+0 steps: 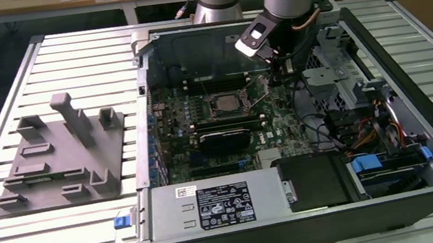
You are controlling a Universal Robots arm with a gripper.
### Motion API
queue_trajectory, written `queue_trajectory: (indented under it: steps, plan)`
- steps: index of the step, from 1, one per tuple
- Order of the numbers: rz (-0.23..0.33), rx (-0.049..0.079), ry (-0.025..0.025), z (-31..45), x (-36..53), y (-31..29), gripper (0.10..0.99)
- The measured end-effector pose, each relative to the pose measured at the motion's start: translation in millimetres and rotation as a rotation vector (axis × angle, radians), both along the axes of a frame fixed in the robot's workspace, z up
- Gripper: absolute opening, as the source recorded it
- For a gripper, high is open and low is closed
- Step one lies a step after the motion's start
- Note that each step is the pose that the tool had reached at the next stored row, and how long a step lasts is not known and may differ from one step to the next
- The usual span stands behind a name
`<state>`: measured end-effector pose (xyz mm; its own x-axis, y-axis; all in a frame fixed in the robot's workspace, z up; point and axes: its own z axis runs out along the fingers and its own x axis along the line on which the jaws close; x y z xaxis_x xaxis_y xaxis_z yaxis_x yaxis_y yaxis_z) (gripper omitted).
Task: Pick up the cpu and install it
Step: 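Close the cpu cover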
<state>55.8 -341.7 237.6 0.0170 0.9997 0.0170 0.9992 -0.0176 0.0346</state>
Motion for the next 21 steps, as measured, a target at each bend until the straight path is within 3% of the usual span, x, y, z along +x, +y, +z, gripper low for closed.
queue_trajectory:
  steps: [11,21]
  plan:
    - [0.000,0.000,0.0000,0.0,-3.1,0.0,0.106]
    - [0.000,0.000,-0.0005,0.0,-18.3,0.0,0.106]
